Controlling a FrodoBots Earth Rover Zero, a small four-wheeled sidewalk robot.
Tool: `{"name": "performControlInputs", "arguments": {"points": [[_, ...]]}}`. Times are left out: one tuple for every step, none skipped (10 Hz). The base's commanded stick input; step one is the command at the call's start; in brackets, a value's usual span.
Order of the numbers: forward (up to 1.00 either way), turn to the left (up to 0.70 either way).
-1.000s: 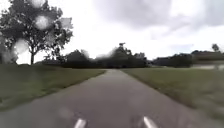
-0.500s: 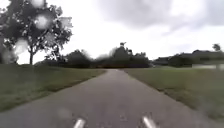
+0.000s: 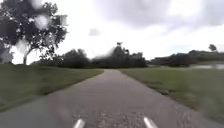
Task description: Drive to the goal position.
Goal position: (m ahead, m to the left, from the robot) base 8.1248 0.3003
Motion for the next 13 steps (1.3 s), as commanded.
{"name": "performControlInputs", "arguments": {"points": [[0.7,0.0],[0.7,0.0],[0.7,0.0],[0.7,0.0],[0.7,0.0],[0.7,0.0],[0.7,0.0],[0.7,0.0],[0.7,0.0],[0.7,0.0],[0.7,0.0],[0.7,0.0],[0.7,0.0]]}}
